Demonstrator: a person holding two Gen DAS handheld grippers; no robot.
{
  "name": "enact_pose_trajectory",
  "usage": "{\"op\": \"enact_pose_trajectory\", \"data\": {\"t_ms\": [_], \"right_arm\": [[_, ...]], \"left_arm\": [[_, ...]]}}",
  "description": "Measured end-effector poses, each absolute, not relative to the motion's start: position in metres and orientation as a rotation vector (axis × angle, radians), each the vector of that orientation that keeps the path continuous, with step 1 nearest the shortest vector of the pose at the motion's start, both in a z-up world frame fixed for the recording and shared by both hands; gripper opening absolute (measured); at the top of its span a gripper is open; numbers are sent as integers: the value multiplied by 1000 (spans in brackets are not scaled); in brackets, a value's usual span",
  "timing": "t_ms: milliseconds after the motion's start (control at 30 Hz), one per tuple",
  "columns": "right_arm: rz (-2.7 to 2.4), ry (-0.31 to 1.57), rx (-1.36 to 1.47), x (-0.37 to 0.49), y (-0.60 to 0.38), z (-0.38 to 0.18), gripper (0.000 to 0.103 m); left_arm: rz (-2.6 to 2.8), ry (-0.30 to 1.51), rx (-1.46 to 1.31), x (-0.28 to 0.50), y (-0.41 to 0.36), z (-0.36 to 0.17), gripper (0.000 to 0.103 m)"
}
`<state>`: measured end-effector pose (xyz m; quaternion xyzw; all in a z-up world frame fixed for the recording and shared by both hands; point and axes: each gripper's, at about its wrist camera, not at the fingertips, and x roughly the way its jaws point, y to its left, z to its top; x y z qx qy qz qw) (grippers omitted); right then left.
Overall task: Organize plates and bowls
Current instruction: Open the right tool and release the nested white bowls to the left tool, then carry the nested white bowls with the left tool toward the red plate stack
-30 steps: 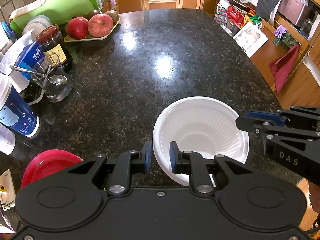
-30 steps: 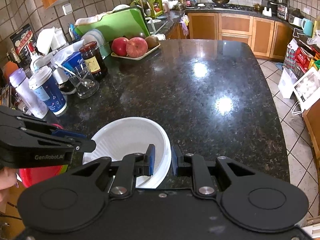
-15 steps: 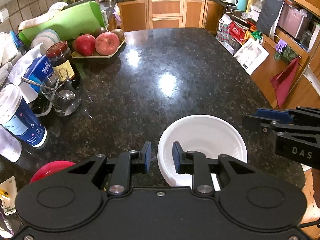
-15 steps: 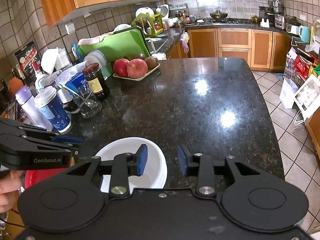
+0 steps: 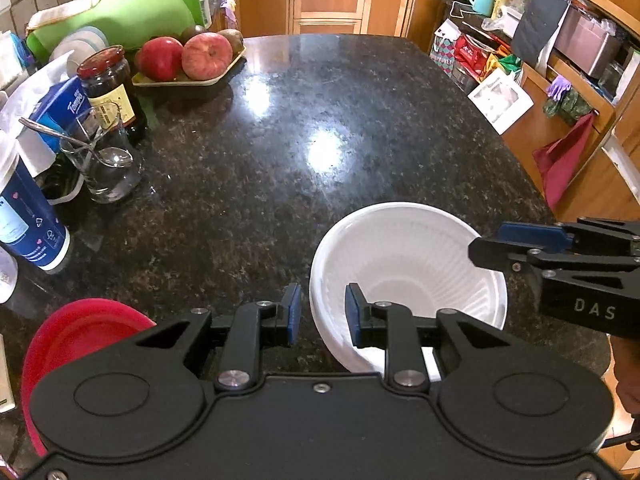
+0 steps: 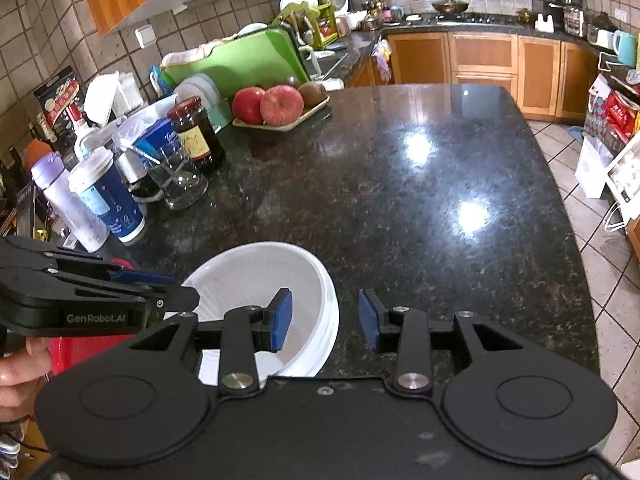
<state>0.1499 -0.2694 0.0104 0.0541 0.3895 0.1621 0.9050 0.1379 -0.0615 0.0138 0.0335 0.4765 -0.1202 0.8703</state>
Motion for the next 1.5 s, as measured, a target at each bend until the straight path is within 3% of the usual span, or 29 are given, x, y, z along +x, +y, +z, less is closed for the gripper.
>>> {"op": "enact_pose_trajectory", "data": {"t_ms": [133,500,533,1000,1100,1500], "right_arm": [[340,823,95,156,-267,1,39],[339,907,95,174,-259,-20,42],[338,912,98,175,-259,-22,42],[358,970,106,184,-255,-38,41],[355,963,106,186,-255,-38,41],[329,936,126,184,-258,-39,40]], "left_arm": [[-251,1002,78,140,-66,8,44],[-214,1095,104,155,-76,-20,45],[-217,1102,100,155,-77,-22,49],[-169,1096,62,155,-80,-31,59],[-128,1107,43,158,-76,-33,72],[-117,1092,-42,156,-67,-37,72]]}}
